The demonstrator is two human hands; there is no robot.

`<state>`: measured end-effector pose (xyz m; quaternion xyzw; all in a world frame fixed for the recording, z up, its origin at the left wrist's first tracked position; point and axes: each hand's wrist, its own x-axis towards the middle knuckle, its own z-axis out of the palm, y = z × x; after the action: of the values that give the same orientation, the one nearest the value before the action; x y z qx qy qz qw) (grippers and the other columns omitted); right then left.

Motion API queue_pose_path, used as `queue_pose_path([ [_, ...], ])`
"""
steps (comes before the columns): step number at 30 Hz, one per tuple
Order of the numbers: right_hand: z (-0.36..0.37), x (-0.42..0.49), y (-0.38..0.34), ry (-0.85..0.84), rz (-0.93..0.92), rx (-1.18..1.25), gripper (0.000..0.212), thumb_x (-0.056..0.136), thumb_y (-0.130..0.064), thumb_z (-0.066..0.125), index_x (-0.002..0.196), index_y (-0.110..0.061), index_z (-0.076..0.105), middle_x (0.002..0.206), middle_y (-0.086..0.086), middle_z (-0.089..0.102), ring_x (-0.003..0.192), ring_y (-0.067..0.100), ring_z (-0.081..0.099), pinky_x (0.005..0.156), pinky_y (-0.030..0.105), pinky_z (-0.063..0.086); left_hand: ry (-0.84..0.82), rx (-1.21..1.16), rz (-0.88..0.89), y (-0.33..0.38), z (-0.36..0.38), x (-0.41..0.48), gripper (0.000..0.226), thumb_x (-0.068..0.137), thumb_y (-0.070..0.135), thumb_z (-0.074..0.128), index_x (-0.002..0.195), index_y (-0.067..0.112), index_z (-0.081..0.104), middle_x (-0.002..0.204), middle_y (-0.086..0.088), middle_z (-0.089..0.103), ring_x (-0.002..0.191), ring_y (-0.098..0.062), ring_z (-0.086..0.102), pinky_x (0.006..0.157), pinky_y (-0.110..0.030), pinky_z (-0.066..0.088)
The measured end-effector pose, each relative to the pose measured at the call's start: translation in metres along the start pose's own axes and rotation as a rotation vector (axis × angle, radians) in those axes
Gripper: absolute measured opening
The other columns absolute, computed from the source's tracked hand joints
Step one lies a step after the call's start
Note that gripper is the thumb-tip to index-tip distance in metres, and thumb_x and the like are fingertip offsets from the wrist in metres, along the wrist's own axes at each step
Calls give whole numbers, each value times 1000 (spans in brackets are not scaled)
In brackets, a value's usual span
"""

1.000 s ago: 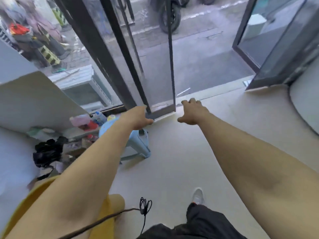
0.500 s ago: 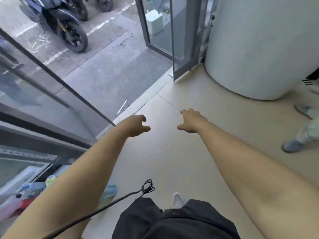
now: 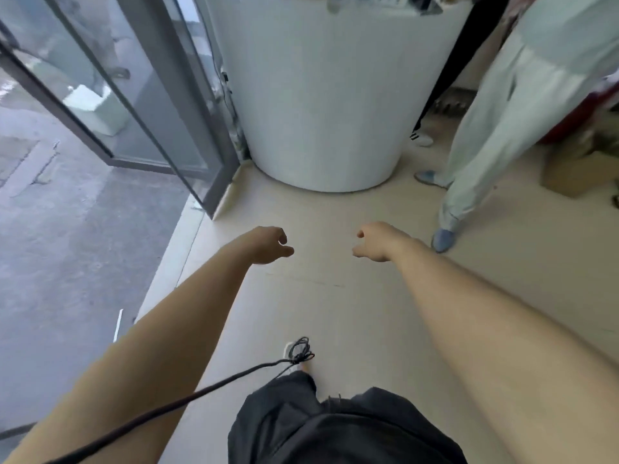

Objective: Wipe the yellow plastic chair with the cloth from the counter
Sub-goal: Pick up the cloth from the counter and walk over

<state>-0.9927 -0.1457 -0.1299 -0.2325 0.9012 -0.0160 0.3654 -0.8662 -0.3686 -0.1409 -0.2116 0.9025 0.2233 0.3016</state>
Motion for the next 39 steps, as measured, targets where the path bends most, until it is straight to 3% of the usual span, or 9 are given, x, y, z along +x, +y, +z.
queue_pose_path([
  [6, -91, 52, -4, 126, 62, 158, 58, 91, -37, 64, 142, -13, 52, 145, 10, 53, 128, 28, 53, 101, 32, 45, 35, 29, 135, 33, -92, 97, 49, 93, 46, 62, 133, 18, 56, 133, -7, 62, 121, -27, 55, 102, -36, 44],
  [13, -183, 117, 27, 237, 99, 189, 48, 89, -33, 64, 127, -4, 61, 126, 14, 64, 111, 31, 62, 95, 40, 50, 115, 79, 257, 101, -173, 194, 51, 92, 49, 60, 135, 23, 50, 121, -5, 65, 106, -25, 61, 94, -40, 49],
  [19, -250, 196, 87, 298, 83, 268, 41, 86, -32, 65, 115, -3, 64, 117, 16, 67, 103, 32, 64, 92, 45, 52, 184, 104, 292, 183, -232, 275, 45, 91, 48, 59, 131, 28, 51, 119, 3, 67, 108, -21, 60, 95, -43, 50],
  [23, -309, 246, 134, 329, 72, 350, 49, 88, -32, 66, 124, 0, 60, 125, 19, 63, 112, 34, 61, 98, 46, 49, 270, 69, 310, 250, -272, 324, 43, 92, 41, 59, 131, 24, 51, 120, 3, 65, 110, -21, 59, 95, -42, 51],
  [29, -405, 309, 211, 392, 70, 387, 54, 92, -37, 63, 140, -12, 53, 139, 12, 51, 119, 31, 55, 98, 36, 46, 406, 30, 388, 358, -322, 397, 50, 93, 38, 62, 138, 19, 49, 131, -7, 60, 115, -28, 59, 96, -42, 51],
  [36, -500, 376, 280, 534, 121, 464, 56, 93, -28, 63, 143, -13, 43, 142, 14, 46, 124, 34, 51, 91, 36, 42, 410, -78, 503, 468, -364, 471, 48, 94, 34, 60, 139, 19, 50, 126, -1, 65, 114, -24, 60, 97, -41, 51],
  [39, -539, 409, 300, 587, 115, 450, 62, 92, -24, 63, 148, -15, 37, 147, 15, 41, 129, 37, 48, 98, 40, 43, 393, -160, 504, 503, -375, 508, 47, 94, 32, 59, 138, 18, 52, 129, -2, 64, 116, -23, 60, 98, -36, 49],
])
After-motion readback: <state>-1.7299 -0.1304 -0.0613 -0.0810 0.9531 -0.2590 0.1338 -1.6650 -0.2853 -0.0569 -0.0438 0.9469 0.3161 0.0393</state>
